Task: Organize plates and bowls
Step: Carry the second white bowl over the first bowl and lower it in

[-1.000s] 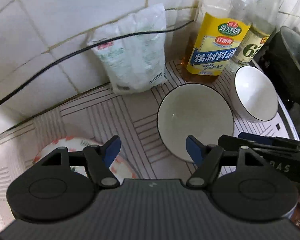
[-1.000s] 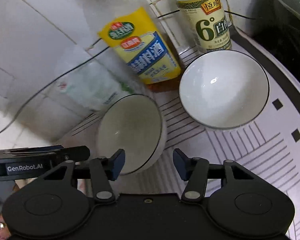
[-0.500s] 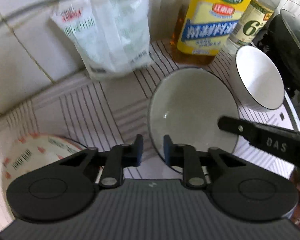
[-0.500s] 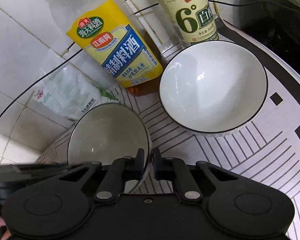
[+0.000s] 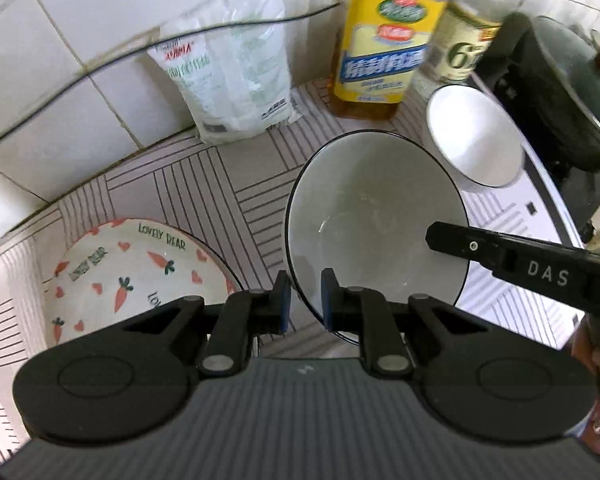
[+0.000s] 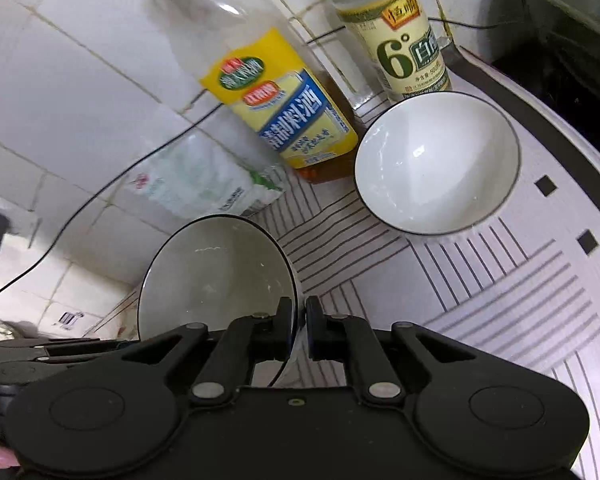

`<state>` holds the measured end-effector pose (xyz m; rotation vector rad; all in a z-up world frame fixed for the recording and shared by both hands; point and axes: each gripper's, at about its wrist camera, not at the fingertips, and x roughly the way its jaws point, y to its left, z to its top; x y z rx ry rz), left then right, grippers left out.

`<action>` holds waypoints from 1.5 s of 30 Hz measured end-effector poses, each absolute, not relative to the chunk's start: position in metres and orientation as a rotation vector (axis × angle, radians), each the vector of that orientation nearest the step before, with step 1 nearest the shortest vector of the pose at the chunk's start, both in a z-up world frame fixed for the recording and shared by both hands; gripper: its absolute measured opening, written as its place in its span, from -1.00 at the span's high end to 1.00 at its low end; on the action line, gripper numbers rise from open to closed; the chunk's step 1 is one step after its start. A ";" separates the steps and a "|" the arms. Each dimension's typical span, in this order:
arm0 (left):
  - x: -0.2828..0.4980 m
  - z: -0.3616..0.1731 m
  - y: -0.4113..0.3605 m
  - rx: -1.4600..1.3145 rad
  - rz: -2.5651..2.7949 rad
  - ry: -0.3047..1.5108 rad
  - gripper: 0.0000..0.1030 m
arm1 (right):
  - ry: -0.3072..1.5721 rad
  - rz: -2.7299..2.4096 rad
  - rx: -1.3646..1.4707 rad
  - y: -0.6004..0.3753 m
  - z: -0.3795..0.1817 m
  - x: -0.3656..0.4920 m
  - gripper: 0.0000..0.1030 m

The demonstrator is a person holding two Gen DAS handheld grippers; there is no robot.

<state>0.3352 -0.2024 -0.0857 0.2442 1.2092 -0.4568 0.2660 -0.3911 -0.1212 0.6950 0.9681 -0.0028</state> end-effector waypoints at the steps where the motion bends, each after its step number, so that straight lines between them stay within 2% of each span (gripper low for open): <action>1: 0.330 -0.081 -0.202 0.247 -0.457 1.207 0.73 | 0.962 0.005 0.692 -0.391 -0.116 0.260 0.80; 10: 0.277 -0.051 -0.196 0.251 -0.445 1.204 0.73 | 0.924 0.056 0.650 -0.388 -0.079 0.215 0.77; 17: 0.250 -0.048 -0.186 0.248 -0.426 1.240 0.73 | 0.942 0.085 0.581 -0.379 -0.069 0.185 0.77; 38: 0.228 -0.098 -0.179 0.208 -0.345 1.337 0.72 | 0.988 0.161 0.296 -0.345 -0.109 0.177 0.77; 45: 0.242 -0.117 -0.176 0.164 -0.331 1.427 0.62 | 0.952 0.196 0.108 -0.324 -0.116 0.183 0.77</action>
